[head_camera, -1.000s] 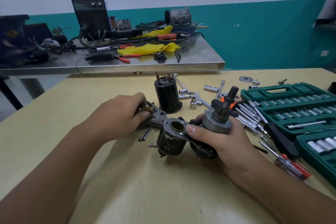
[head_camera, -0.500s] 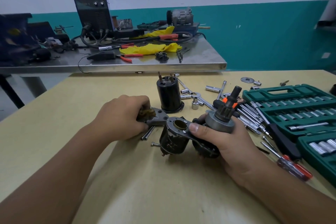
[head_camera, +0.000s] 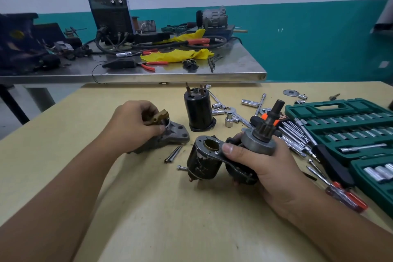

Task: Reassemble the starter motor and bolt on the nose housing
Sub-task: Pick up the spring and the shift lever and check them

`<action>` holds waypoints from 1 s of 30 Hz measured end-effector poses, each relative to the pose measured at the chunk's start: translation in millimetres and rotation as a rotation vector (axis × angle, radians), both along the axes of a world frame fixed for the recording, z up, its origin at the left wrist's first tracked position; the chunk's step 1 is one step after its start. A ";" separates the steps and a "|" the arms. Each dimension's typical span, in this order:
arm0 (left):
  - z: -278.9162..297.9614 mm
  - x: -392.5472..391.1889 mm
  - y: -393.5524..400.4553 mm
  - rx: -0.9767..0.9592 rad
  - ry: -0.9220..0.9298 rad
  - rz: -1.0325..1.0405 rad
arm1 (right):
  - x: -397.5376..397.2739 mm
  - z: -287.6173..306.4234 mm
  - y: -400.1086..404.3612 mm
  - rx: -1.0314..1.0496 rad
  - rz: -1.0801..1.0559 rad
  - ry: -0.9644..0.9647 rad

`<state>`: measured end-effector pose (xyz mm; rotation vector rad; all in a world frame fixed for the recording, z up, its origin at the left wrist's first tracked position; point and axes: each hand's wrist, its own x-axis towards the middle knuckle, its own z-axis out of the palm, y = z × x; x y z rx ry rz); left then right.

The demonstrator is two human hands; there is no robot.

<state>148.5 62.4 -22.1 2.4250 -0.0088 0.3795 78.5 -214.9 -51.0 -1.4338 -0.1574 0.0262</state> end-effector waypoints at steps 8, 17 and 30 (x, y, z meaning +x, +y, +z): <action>10.1 -5.4 12.9 -0.546 -0.153 -0.083 | 1.0 -1.7 -1.0 0.002 -0.003 -0.032; 14.9 -16.0 -0.8 -0.364 0.188 -0.370 | 5.9 13.0 -19.7 -0.030 -0.155 -0.242; 0.5 -34.9 -62.7 0.505 0.008 -0.464 | 15.8 0.6 -19.0 0.109 -0.437 -0.263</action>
